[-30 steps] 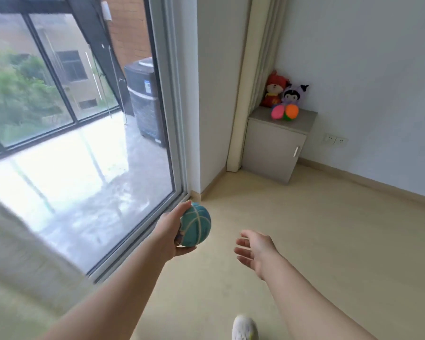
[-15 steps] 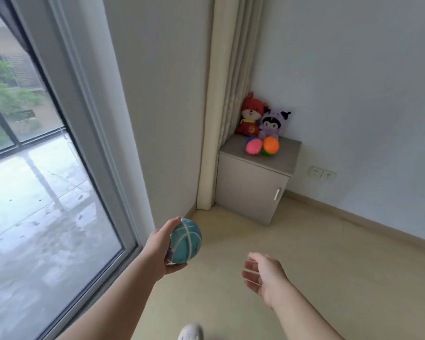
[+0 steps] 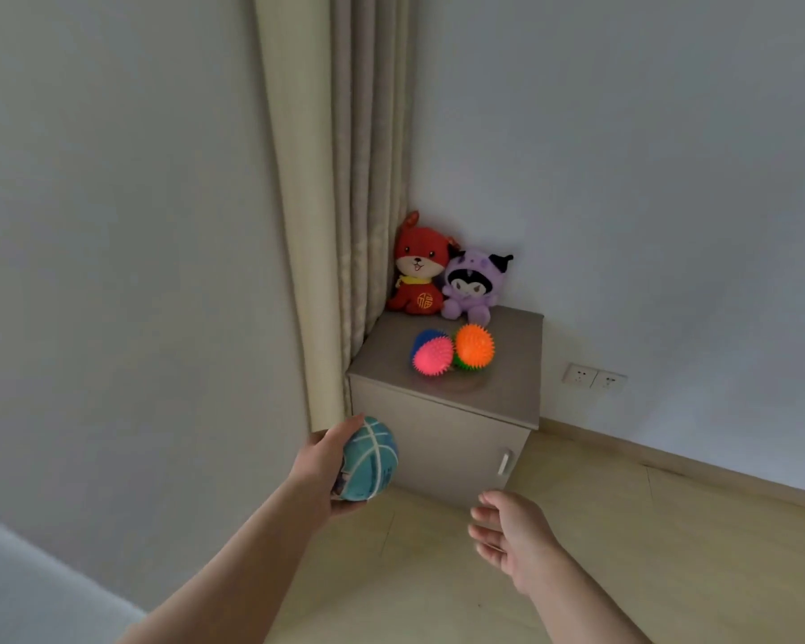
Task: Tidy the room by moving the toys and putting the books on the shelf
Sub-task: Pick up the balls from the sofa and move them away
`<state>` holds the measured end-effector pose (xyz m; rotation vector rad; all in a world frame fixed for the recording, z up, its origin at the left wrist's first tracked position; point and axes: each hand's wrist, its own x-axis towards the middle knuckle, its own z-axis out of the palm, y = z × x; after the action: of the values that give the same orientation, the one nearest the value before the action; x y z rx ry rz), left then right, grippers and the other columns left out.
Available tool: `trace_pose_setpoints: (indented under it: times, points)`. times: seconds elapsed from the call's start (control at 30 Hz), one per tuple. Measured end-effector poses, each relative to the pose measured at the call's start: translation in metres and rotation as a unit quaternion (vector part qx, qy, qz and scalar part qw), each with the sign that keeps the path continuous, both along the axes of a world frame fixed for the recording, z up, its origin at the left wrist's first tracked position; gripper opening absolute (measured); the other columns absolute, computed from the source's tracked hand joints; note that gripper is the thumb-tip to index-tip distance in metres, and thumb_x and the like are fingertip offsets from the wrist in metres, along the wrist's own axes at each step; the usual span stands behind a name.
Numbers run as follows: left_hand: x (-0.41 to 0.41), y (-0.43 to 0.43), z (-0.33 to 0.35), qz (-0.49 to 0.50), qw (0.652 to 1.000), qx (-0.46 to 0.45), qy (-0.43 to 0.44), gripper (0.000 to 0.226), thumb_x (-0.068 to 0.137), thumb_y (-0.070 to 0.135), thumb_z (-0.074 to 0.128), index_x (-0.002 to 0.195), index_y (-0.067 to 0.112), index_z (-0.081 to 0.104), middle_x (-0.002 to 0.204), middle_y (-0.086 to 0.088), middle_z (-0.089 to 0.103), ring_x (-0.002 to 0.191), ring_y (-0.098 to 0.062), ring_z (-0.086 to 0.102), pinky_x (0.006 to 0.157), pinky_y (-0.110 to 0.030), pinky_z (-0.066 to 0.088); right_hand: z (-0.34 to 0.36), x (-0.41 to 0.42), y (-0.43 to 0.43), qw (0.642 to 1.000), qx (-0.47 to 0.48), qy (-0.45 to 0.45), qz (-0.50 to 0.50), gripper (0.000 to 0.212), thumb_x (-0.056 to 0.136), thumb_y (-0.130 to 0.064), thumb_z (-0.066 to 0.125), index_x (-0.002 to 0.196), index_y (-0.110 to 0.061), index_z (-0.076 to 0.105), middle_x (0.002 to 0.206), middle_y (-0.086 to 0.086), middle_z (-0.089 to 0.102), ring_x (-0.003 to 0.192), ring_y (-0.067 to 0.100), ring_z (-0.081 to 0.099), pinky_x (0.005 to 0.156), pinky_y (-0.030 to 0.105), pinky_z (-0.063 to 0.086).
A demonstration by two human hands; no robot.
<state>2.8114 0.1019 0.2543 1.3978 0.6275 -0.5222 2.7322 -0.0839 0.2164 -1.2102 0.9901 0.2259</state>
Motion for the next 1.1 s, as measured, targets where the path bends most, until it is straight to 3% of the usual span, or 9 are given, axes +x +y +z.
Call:
trace_pose_setpoints:
  times: [0.13,0.37,0.53,0.7,0.83,0.9,0.97,1.03,1.1]
  points:
    - [0.08,-0.053,-0.015,0.003,1.0,0.012,-0.012,0.032,0.079,0.041,0.068,0.094,0.016,0.054,0.099,-0.015,0.061,0.089,-0.033,0.062,0.081,-0.048,0.054,-0.013,0.083,-0.055,1.0,-0.002,0.017,0.007,0.015,0.095,-0.015,0.045,0.083,-0.01,0.054,0.076,0.005,0.056,0.064,0.019,0.053,0.059,0.028,0.041]
    - [0.205,-0.173,-0.061,0.039,0.998,0.03,-0.028,0.041,0.083,0.032,0.067,0.113,0.015,0.045,0.096,-0.006,0.058,0.072,-0.021,0.059,0.058,-0.03,0.051,-0.043,0.243,-0.164,0.997,-0.016,0.046,0.066,0.016,0.094,-0.015,0.046,0.08,-0.012,0.053,0.069,0.004,0.053,0.058,0.018,0.049,0.057,0.023,0.035]
    - [0.259,-0.23,-0.094,0.052,0.99,0.129,0.005,0.057,0.075,0.053,0.068,0.111,0.016,0.045,0.114,-0.017,0.056,0.07,-0.025,0.06,0.059,-0.029,0.051,-0.061,0.309,-0.213,0.991,-0.019,0.074,0.114,0.025,0.092,-0.009,0.045,0.067,-0.013,0.047,0.063,0.005,0.047,0.051,0.018,0.043,0.053,0.02,0.027]
    - [0.283,-0.263,-0.12,0.052,0.984,0.167,0.035,0.05,0.077,0.044,0.07,0.105,0.017,0.039,0.12,-0.014,0.045,0.07,-0.017,0.054,0.052,-0.025,0.047,-0.076,0.331,-0.223,0.971,-0.016,0.089,0.223,0.002,0.091,-0.017,0.052,0.092,-0.018,0.052,0.078,0.002,0.054,0.058,0.015,0.048,0.055,0.02,0.035]
    - [0.292,-0.281,-0.14,0.01,0.986,0.154,0.064,0.059,0.071,0.044,0.076,0.11,0.02,0.039,0.122,-0.013,0.044,0.093,-0.025,0.057,0.062,-0.032,0.054,-0.096,0.344,-0.219,0.942,-0.008,0.048,0.331,0.072,0.078,-0.021,0.073,0.13,-0.042,0.028,0.11,-0.007,0.055,0.079,0.009,0.055,0.064,0.023,0.045]
    - [0.295,-0.285,-0.148,-0.023,0.99,0.125,0.062,0.056,0.076,0.038,0.073,0.119,0.018,0.042,0.123,-0.012,0.046,0.107,-0.028,0.056,0.084,-0.04,0.054,-0.104,0.351,-0.211,0.941,0.006,0.023,0.337,0.087,0.072,-0.018,0.077,0.134,-0.044,0.021,0.109,-0.011,0.055,0.08,0.005,0.056,0.06,0.02,0.044]
    - [0.299,-0.284,-0.144,-0.07,0.992,0.1,0.043,0.04,0.089,0.029,0.061,0.124,0.016,0.046,0.121,-0.01,0.052,0.103,-0.025,0.058,0.089,-0.038,0.052,-0.113,0.359,-0.207,0.949,-0.014,-0.003,0.316,0.09,0.062,-0.018,0.08,0.135,-0.033,0.029,0.107,-0.009,0.058,0.08,0.004,0.058,0.053,0.014,0.043]
    - [0.302,-0.272,-0.139,-0.146,0.97,0.195,-0.028,0.031,0.093,0.025,0.053,0.123,0.017,0.05,0.117,-0.004,0.056,0.098,-0.019,0.058,0.084,-0.032,0.05,-0.12,0.363,-0.204,0.952,-0.021,-0.021,0.306,0.079,0.064,-0.012,0.081,0.128,-0.026,0.036,0.11,-0.002,0.059,0.082,0.004,0.059,0.052,0.011,0.043]
    - [0.306,-0.252,-0.139,-0.197,0.885,0.404,-0.118,0.035,0.093,0.022,0.051,0.127,0.023,0.05,0.13,0.001,0.049,0.112,-0.017,0.05,0.089,-0.028,0.044,-0.125,0.366,-0.201,0.943,-0.033,-0.031,0.329,0.074,0.065,-0.006,0.081,0.122,-0.027,0.039,0.112,0.002,0.059,0.086,0.007,0.06,0.055,0.012,0.045]
